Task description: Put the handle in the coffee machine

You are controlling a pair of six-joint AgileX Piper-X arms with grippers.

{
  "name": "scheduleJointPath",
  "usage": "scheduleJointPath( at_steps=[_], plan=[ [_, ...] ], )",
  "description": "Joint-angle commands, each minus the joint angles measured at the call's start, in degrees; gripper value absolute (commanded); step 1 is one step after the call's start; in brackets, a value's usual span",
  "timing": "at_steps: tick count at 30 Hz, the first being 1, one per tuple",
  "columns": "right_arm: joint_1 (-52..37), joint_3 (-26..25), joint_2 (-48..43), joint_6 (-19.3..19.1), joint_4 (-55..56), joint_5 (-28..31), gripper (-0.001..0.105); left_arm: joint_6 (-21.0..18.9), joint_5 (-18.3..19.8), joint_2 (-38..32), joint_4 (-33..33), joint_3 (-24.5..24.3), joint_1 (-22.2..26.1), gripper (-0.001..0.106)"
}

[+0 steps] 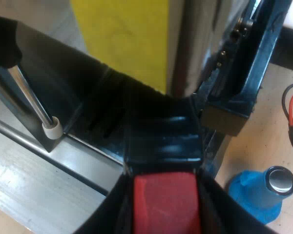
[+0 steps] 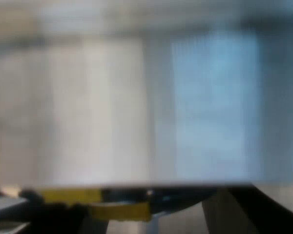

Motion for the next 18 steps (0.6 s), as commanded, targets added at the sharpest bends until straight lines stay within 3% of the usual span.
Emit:
scheduleJointPath(
  at_steps=[1, 5, 8, 18],
  plan=[
    [0.0, -0.8, -2.5, -0.8, -3.3, 1.2, 0.047, -1.5, 7.6, -2.0, -3.1, -2.1, 0.2, 0.013],
    [0.0, -0.8, -2.5, -0.8, -3.3, 1.2, 0.047, -1.5, 7.6, -2.0, -3.1, -2.1, 0.2, 0.048],
    [0.0, -0.8, -2.5, -0.8, -3.3, 1.2, 0.047, -1.5, 7.6, -2.0, -3.1, -2.1, 0.2, 0.059],
    [0.0, -0.8, -2.5, -0.8, -3.3, 1.2, 0.047, -1.5, 7.6, -2.5, -3.1, -2.1, 0.4, 0.058]
  ],
)
